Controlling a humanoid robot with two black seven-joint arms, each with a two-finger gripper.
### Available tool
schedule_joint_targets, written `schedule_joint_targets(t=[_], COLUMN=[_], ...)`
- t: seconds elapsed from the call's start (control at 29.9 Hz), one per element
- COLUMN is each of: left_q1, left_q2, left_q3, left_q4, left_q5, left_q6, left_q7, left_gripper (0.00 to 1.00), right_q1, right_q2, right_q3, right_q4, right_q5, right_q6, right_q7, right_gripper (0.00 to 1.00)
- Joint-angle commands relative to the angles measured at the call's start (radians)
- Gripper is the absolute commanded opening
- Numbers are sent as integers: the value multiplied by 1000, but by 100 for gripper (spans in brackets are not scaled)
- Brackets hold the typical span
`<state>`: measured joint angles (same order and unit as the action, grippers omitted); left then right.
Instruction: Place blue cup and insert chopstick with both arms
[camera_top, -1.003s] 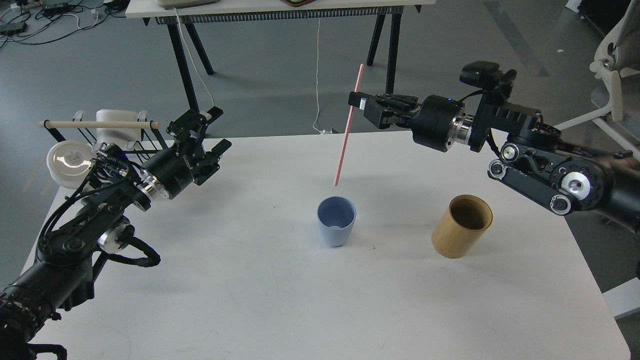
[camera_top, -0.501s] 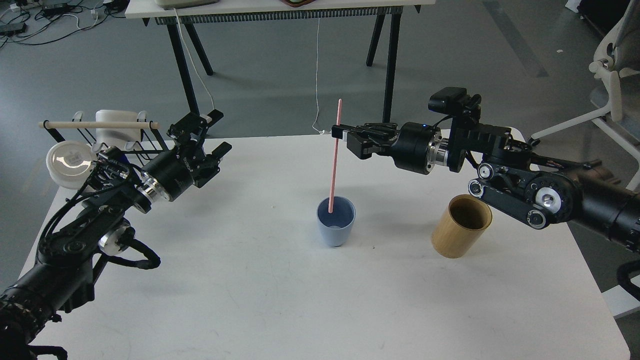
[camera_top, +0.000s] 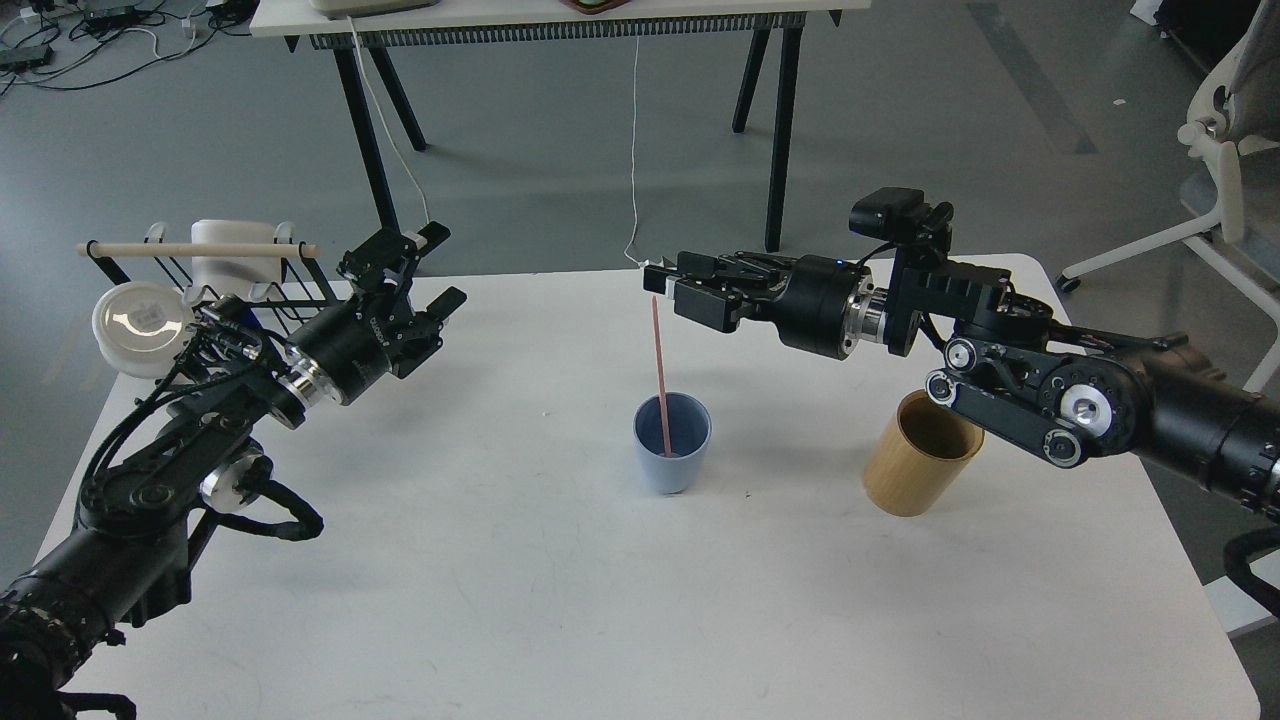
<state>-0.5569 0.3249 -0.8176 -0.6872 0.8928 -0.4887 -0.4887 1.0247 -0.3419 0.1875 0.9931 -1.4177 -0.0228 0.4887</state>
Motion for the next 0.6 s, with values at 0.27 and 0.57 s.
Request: schedule_joint_targets(t=[0.27, 0.57], left_q1=[-3, -5], left_q2=[-7, 6], left_q3=[-3, -12], left_q4=[-6, -6], left_q5=[-2, -64], left_q6=[0, 0], left_q7=[0, 0], left_gripper=[91, 91], right_q1=[-89, -288], right_q2=[-100, -210], right_q3=[279, 401], right_q4=[1, 9], right_q5=[612, 1086], right_q6=[14, 341], right_q7=[0, 0], right_gripper=[99, 99])
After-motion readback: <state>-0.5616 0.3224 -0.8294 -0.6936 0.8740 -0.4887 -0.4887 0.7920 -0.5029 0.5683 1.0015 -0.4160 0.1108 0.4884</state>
